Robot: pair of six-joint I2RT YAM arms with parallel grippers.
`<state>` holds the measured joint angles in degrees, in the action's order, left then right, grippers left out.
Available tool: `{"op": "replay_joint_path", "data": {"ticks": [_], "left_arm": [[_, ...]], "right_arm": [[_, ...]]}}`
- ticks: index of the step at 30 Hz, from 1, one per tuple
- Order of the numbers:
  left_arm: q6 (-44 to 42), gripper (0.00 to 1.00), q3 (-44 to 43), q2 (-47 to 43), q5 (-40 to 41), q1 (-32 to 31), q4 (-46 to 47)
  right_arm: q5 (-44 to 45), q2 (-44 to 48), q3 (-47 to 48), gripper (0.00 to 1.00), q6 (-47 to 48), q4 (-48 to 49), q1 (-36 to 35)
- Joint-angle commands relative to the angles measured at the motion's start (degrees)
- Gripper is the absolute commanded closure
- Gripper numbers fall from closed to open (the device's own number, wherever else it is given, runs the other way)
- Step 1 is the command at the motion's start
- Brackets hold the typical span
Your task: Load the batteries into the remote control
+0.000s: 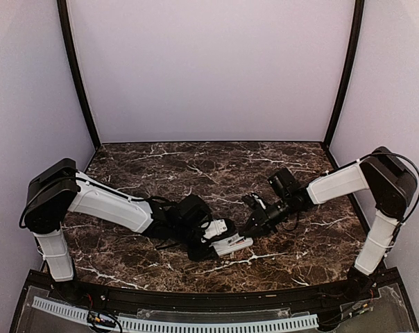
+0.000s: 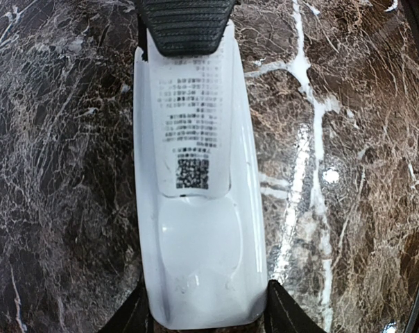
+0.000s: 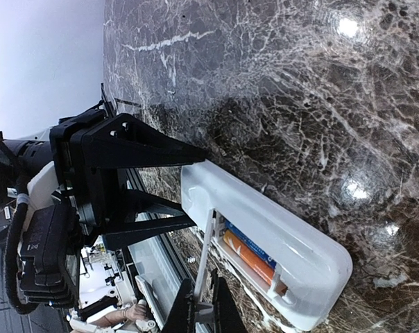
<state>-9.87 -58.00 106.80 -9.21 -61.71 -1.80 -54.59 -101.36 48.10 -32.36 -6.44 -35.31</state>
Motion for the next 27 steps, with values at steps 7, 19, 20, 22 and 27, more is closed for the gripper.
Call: {"op": "replay_joint_path", "data": {"ticks": [7, 19, 20, 22, 27], "left_arm": [[0.7, 0.92, 2.4, 2.4, -2.7, -0.4, -6.5], [0.7, 0.92, 2.4, 2.4, -2.7, -0.4, -6.5], [0.7, 0.92, 2.4, 2.4, -2.6, -0.5, -6.5], [0.7, 0.92, 2.4, 2.4, -2.6, -0.4, -6.5], [0.7, 0.92, 2.5, 2.3, -2.6, -0.5, -6.5]], "right_arm": [[1.7, -0.2, 1.6, 1.00, 4.1, -6.6, 0.5], [1.2, -1.4, 3.7, 1.00, 3.4, -4.7, 0.7], [1.0, -1.5, 3.9, 1.00, 3.4, -4.6, 0.7], [0.7, -1.7, 4.1, 1.00, 3.3, -4.6, 0.7], [0.9, -1.8, 3.9, 1.00, 3.6, -5.2, 0.8]]}}
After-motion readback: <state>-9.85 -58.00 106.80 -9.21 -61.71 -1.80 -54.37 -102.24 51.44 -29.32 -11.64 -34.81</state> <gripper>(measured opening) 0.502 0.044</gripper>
